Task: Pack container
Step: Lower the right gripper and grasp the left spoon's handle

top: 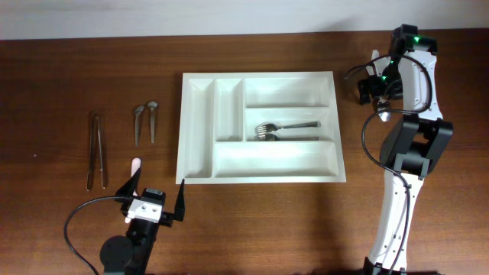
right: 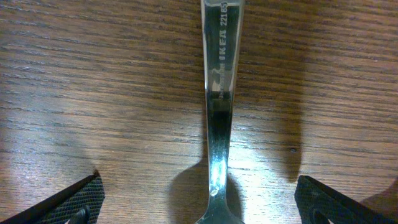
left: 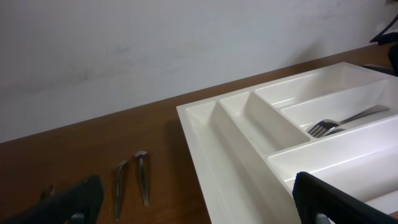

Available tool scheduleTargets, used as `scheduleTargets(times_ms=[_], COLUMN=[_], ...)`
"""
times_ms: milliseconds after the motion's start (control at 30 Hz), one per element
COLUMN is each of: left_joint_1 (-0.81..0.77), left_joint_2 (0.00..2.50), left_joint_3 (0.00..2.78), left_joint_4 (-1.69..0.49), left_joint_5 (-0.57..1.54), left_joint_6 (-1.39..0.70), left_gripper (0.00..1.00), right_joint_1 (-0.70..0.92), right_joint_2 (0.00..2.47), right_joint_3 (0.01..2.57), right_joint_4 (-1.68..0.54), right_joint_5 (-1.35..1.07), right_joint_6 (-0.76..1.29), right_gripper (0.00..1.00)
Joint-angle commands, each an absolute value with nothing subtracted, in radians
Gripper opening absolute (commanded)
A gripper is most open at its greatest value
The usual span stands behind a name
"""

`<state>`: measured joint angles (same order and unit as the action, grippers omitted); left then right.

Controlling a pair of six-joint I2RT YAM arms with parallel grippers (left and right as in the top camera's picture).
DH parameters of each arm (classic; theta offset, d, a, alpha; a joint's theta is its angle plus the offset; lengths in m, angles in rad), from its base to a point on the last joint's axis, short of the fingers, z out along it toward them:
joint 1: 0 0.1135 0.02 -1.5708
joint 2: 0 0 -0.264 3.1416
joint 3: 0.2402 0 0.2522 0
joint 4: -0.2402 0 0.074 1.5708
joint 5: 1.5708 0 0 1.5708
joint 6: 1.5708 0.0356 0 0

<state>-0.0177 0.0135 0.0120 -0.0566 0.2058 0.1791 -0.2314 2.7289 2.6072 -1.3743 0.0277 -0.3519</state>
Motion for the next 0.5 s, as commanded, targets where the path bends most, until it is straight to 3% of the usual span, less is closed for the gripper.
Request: scheduleTargets(times_ms=[0,100,267,467], left_joint_1=[-0.022,-0.022,-0.022,-0.022], left_joint_2=[0.006,0.006,0.006,0.006], left_joint_3=[0.009,0.009,0.009,0.009], left_joint_4=[-0.062,-0.062,-0.062,-0.062], left_joint_5=[0.206,0.206,0.206,0.206], left_joint_6=[0.174,0.174,0.174,0.174], left_gripper=[0.99,0.99,0.99,0.99], right_joint_1=[-0.231,-0.231,-0.231,-0.231], right_joint_2=[2.764,2.764,2.764,2.764], right_joint_3=[2.601,2.601,2.601,2.601], right_joint_4=[-1.372,-1.371,-1.37,-1.363], right_joint_5=[0.033,0.033,0.031,-0.025], right_joint_6=[-0.358,-0.358,-0.36,-0.37], right_gripper=[0.99,1.0,0.8,0.81])
